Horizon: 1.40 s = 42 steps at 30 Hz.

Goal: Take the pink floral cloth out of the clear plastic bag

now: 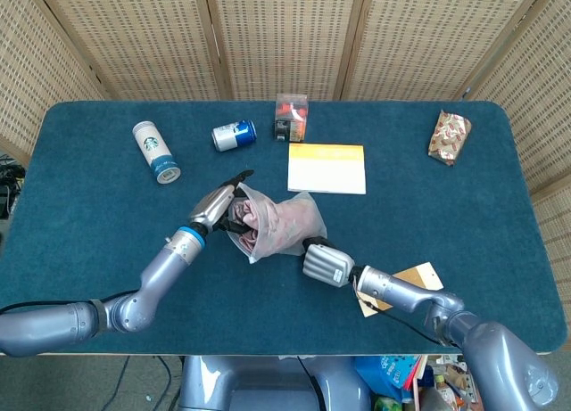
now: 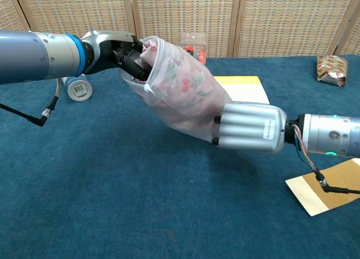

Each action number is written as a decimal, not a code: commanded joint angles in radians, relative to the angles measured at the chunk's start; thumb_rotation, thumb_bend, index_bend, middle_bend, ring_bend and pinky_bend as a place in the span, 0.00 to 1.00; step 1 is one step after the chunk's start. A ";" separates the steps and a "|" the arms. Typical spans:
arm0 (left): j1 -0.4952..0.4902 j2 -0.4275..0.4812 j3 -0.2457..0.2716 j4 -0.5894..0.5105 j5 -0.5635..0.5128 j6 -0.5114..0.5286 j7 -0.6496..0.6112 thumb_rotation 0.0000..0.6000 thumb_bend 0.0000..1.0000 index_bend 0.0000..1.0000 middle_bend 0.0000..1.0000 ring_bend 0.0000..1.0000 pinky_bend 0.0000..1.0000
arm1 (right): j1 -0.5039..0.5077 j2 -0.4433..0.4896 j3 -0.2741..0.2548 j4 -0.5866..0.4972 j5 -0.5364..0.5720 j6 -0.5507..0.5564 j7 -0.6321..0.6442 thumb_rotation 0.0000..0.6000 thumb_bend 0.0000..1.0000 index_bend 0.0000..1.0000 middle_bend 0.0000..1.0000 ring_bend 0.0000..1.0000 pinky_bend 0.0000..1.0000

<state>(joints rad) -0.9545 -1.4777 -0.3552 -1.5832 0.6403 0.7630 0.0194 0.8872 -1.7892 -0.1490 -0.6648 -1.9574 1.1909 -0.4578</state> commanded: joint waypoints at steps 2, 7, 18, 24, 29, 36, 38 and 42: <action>0.014 -0.007 -0.009 0.027 0.027 0.012 -0.034 1.00 0.56 0.70 0.00 0.00 0.00 | -0.014 0.060 -0.002 -0.062 0.002 0.029 -0.024 1.00 1.00 0.87 0.86 0.78 1.00; 0.031 0.009 -0.013 0.046 0.052 0.023 -0.057 1.00 0.56 0.70 0.00 0.00 0.00 | -0.061 0.168 -0.022 -0.144 0.005 0.071 -0.071 1.00 1.00 0.88 0.87 0.79 1.00; 0.073 0.103 -0.003 0.054 0.078 0.039 -0.058 1.00 0.56 0.70 0.00 0.00 0.00 | -0.150 0.351 -0.040 -0.228 0.047 0.079 -0.132 1.00 1.00 0.88 0.87 0.79 1.00; 0.104 0.165 0.002 0.074 0.084 0.046 -0.061 1.00 0.56 0.70 0.00 0.00 0.00 | -0.193 0.403 -0.045 -0.225 0.066 0.085 -0.140 1.00 1.00 0.88 0.87 0.79 1.00; 0.157 0.250 0.008 0.109 0.086 0.038 -0.093 1.00 0.56 0.70 0.00 0.00 0.00 | -0.231 0.423 -0.050 -0.191 0.073 0.106 -0.119 1.00 1.00 0.88 0.87 0.79 1.00; 0.204 0.286 0.019 0.137 0.117 0.012 -0.150 1.00 0.56 0.70 0.00 0.00 0.00 | -0.245 0.403 -0.043 -0.167 0.056 0.127 -0.103 1.00 1.00 0.88 0.87 0.79 1.00; 0.213 0.289 0.023 0.142 0.127 0.007 -0.161 1.00 0.56 0.70 0.00 0.00 0.00 | -0.245 0.398 -0.038 -0.168 0.053 0.132 -0.104 1.00 1.00 0.88 0.87 0.79 1.00; 0.228 0.301 0.028 0.142 0.160 -0.006 -0.184 1.00 0.56 0.31 0.00 0.00 0.00 | -0.247 0.394 -0.029 -0.166 0.045 0.146 -0.113 1.00 1.00 0.85 0.81 0.78 0.97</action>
<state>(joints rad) -0.7326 -1.1834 -0.3300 -1.4415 0.7912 0.7638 -0.1575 0.6414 -1.3941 -0.1811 -0.8316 -1.9121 1.3339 -0.5666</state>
